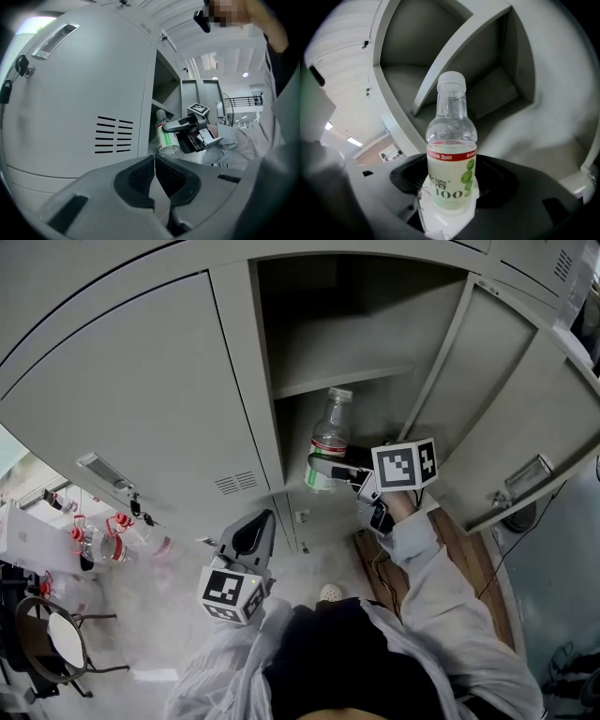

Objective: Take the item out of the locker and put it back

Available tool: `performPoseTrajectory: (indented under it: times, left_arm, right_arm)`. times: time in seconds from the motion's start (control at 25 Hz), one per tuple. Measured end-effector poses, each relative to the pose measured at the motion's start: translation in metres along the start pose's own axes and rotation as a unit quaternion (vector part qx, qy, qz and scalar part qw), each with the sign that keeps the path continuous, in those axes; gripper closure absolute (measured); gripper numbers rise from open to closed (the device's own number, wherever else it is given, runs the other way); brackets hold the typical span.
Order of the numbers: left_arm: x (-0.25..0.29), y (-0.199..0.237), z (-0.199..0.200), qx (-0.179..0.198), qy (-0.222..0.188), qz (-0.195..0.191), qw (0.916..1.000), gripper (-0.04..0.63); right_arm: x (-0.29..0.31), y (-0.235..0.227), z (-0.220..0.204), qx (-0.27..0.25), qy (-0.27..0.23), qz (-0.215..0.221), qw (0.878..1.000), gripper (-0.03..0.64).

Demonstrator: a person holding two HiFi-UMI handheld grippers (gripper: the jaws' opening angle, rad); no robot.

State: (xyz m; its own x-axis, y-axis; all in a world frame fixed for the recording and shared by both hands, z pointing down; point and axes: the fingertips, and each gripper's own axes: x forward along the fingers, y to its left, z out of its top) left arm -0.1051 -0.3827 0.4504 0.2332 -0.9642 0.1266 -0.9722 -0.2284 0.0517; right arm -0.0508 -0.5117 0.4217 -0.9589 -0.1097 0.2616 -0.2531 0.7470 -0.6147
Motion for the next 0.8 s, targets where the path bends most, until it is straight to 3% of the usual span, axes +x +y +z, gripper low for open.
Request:
performPoseTrajectory:
  times: [0.24, 0.6, 0.72, 0.8]
  left_arm:
    - [-0.016, -0.007, -0.007, -0.008, 0.005, -0.007, 0.9999, 0.586]
    - [-0.045, -0.014, -0.007, -0.026, 0.013, -0.015, 0.9995, 0.586]
    - [-0.052, -0.017, -0.003, -0.021, 0.016, -0.019, 0.9995, 0.586]
    - [-0.055, -0.019, -0.001, -0.017, 0.017, -0.024, 0.9994, 0.586]
  right_arm:
    - [-0.012, 0.012, -0.026, -0.006, -0.003, -0.015, 1.0, 0.314]
    - [-0.042, 0.018, -0.059, -0.08, -0.015, -0.09, 0.993, 0.314]
    - [-0.058, 0.018, -0.055, -0.119, -0.042, -0.131, 0.983, 0.314]
    - [-0.071, 0.016, -0.045, -0.157, -0.059, -0.175, 0.97, 0.314]
